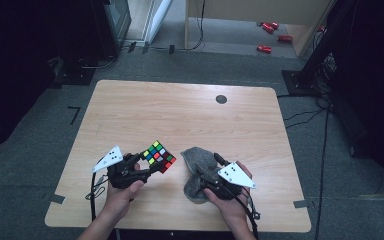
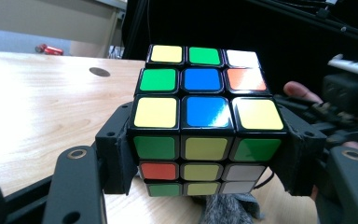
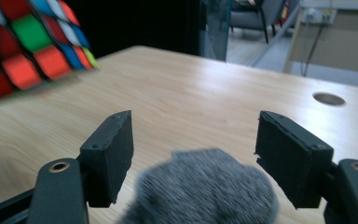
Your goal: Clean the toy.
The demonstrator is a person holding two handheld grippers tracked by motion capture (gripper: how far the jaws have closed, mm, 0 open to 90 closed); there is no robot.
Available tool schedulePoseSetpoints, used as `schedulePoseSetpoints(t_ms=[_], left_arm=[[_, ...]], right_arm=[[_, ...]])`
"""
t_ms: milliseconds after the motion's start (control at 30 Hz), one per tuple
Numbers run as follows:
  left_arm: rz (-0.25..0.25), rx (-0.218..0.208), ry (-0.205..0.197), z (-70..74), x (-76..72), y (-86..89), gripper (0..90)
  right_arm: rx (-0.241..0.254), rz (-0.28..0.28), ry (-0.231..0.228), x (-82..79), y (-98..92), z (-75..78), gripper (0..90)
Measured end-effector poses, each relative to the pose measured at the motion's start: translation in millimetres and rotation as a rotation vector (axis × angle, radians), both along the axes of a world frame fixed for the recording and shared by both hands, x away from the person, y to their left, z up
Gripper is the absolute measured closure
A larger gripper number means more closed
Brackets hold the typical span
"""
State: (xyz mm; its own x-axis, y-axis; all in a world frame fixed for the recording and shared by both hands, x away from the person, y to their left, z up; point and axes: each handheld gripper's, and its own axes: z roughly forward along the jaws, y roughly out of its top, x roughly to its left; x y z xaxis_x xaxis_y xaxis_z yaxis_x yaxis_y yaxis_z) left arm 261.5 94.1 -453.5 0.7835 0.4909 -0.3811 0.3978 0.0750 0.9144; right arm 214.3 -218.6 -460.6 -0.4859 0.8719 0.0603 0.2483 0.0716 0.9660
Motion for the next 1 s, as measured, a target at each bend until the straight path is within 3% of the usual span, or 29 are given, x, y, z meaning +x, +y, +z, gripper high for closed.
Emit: schedulePoseSetpoints(t_ms=[100,233,300,533,733,900,1000], left_arm=[[-0.015,-0.002,0.019,0.9,-1.7,-4.6,34.4],[-0.026,-0.01,0.031,3.6,-5.1,-11.3,34.4],[-0.034,-0.024,0.05,4.7,-6.0,-13.4,34.4],[-0.085,-0.038,0.097,4.8,-11.7,-26.1,34.4],[-0.104,-0.022,0.101,5.8,-19.1,-36.3,34.4],[-0.126,-0.035,0.151,2.8,-13.4,-35.5,34.0],[-0.15,-0.047,0.165,-0.9,-9.3,-34.1,32.7]], right_arm=[[-0.006,0.09,-0.036,-8.3,12.8,6.0,26.5],[-0.032,0.234,-0.039,-13.7,33.9,1.6,27.2],[-0.058,0.263,-0.049,-13.7,39.1,-2.4,27.2],[-0.098,0.26,-0.118,-16.1,49.8,-6.5,27.1],[-0.15,0.221,-0.177,-22.0,54.4,-8.5,32.0],[-0.192,0.209,-0.195,-23.0,53.3,-8.9,34.7],[-0.205,0.229,-0.158,-20.6,51.7,-7.1,35.1]])
